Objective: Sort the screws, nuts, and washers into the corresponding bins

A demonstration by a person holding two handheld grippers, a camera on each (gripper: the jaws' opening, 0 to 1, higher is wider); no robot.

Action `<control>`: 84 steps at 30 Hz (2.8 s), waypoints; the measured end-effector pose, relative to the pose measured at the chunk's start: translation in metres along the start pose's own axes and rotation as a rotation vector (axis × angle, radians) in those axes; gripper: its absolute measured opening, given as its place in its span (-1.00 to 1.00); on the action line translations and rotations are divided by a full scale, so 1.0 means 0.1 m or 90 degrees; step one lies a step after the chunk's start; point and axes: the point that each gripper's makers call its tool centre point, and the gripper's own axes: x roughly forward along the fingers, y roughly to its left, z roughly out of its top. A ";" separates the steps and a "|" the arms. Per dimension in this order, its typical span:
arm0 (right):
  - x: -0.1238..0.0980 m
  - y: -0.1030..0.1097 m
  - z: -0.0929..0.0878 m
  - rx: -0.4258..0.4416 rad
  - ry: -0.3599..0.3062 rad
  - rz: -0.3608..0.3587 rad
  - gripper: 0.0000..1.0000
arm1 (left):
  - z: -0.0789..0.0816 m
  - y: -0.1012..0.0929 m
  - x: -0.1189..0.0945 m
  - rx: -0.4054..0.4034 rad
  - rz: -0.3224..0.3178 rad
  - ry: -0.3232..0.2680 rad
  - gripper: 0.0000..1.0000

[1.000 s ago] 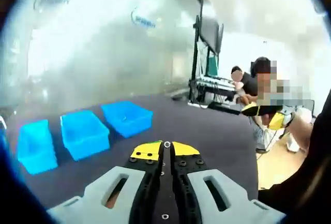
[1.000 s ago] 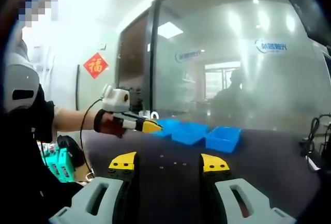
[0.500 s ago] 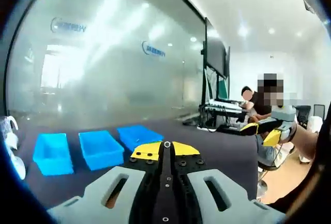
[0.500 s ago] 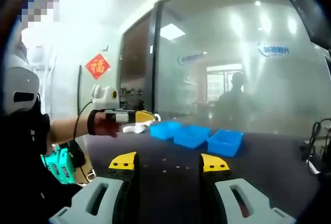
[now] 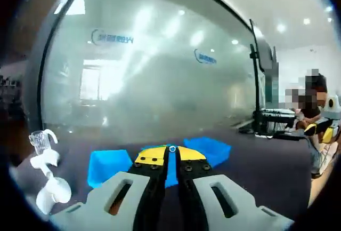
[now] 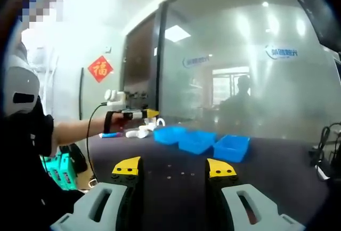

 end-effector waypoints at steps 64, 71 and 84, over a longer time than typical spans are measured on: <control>0.00 -0.07 -0.07 0.022 -0.004 -0.016 -0.16 | -0.23 -0.17 -0.03 0.009 -0.053 0.031 -0.10; 0.02 -0.05 -0.05 0.021 -0.006 -0.013 -0.16 | -0.17 -0.60 -0.51 -0.014 -0.150 0.031 -0.10; 0.04 -0.06 -0.04 0.020 -0.006 -0.015 -0.16 | -0.25 -0.73 -1.17 -0.001 -0.212 0.030 -0.10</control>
